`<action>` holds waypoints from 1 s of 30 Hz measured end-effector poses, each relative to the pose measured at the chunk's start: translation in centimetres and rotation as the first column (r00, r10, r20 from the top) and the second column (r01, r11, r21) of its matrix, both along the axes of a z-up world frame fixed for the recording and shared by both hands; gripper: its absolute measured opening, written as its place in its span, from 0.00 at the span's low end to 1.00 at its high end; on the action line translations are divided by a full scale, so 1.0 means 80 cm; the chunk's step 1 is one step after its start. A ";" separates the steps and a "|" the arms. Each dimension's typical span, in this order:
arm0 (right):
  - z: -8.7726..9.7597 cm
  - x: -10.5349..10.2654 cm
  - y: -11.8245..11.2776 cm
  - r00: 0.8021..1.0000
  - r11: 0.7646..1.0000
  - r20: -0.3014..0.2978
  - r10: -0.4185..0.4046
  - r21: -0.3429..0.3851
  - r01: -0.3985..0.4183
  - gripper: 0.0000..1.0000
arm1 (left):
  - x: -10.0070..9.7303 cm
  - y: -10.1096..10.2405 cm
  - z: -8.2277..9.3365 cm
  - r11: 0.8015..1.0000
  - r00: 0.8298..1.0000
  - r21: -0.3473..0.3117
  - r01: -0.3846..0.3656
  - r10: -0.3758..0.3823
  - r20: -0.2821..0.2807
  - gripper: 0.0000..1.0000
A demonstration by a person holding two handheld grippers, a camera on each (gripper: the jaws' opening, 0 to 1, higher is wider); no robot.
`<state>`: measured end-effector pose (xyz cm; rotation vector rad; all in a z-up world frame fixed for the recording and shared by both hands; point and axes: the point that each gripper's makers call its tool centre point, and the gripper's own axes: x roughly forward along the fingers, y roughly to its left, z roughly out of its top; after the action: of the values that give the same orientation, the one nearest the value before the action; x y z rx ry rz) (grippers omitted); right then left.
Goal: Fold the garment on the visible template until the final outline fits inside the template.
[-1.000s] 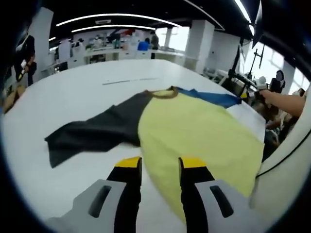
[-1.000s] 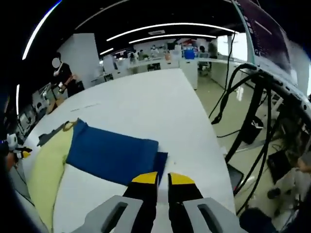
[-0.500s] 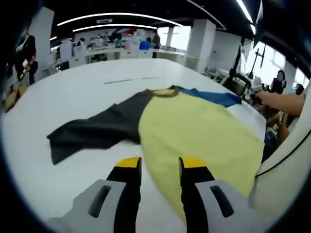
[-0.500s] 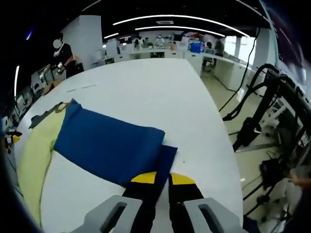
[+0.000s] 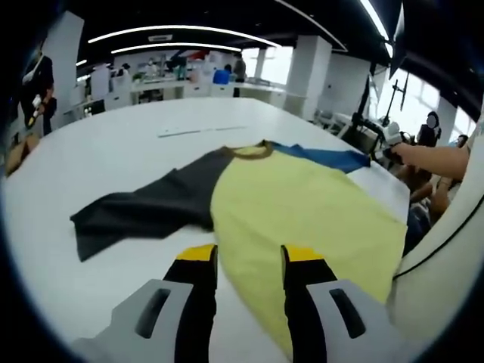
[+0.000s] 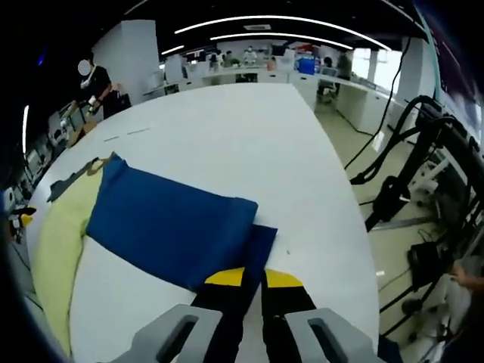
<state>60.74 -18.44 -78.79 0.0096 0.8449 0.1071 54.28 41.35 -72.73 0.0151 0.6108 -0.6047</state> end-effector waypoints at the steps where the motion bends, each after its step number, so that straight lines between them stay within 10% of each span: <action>1: -0.003 0.006 -0.001 1.000 1.000 -0.003 -0.002 0.017 0.002 0.04 | -0.001 -0.002 0.002 1.000 1.000 -0.009 0.011 -0.011 0.005 0.32; 30: 0.007 -0.010 0.034 0.996 0.993 -0.059 0.070 -0.095 -0.076 0.00 | -0.026 -0.007 0.009 0.992 0.995 -0.075 0.102 -0.103 -0.006 0.35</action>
<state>59.94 -15.71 -78.19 -0.1106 0.9059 0.1346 52.19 40.76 -72.01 -0.0267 0.5991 -0.7274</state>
